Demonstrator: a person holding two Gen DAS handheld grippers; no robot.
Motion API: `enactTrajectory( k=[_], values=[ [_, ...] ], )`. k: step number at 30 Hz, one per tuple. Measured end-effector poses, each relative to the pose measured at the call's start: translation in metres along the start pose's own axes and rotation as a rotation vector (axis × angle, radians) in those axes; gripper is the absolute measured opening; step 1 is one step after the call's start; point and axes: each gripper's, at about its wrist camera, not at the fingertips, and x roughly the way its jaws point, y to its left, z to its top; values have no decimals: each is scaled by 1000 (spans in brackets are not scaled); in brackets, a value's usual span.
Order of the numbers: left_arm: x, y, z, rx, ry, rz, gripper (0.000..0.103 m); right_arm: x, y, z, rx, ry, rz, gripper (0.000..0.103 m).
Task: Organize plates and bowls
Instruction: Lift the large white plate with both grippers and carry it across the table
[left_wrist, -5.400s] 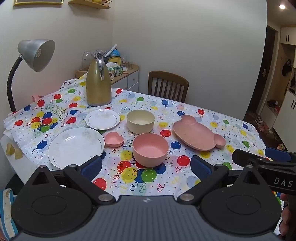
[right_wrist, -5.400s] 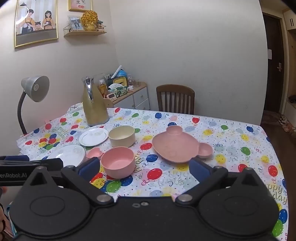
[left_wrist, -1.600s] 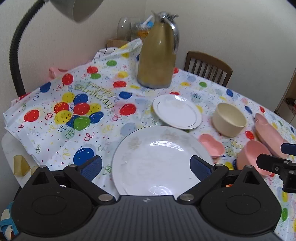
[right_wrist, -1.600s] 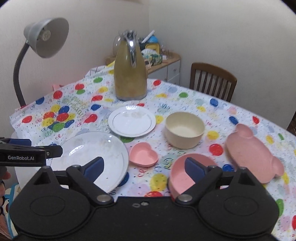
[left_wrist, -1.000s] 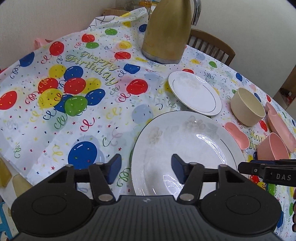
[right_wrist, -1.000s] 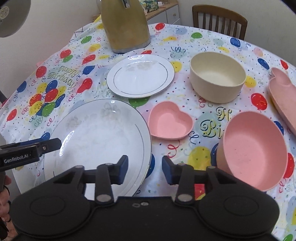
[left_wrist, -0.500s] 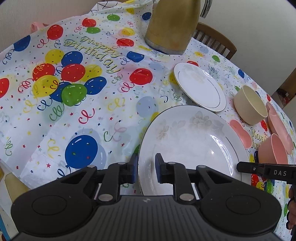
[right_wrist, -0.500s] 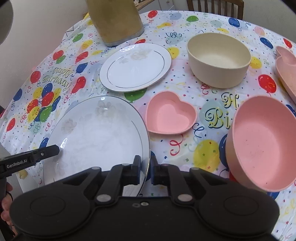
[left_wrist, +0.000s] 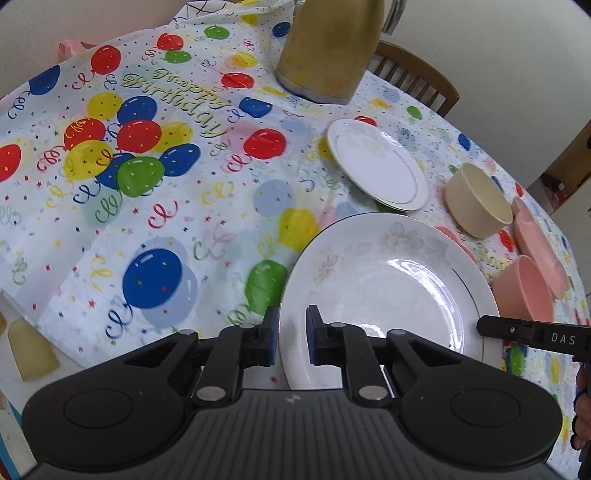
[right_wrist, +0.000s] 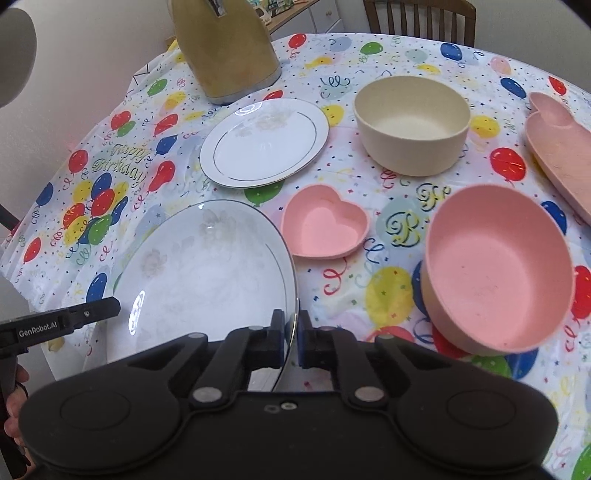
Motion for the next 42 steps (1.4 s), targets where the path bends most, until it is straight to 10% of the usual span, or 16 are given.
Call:
enactTrajectory(
  k=[2, 4, 16, 23, 30, 34, 42],
  values=[
    [-9, -11, -9, -26, -12, -169, 0, -11, -3, -5, -7, -7, 58, 5],
    [-15, -47, -18, 112, -33, -91, 0, -20, 4, -12, -48, -1, 57, 5],
    [-25, -35, -29, 33, -38, 84, 6, -11, -15, -35, -59, 55, 62, 9],
    [-18, -25, -24, 39, -48, 138, 67, -8, -13, -34, -92, 45, 42, 25],
    [1, -26, -12, 75, -19, 117, 54, -1, -13, -22, -105, 28, -17, 34],
    [12, -24, -10, 72, 22, 100, 31, 2, -13, -21, -92, 30, -9, 26],
    [18, -14, -6, 55, 55, 80, 17, 8, -10, -18, -75, 41, -1, 17]
  ],
)
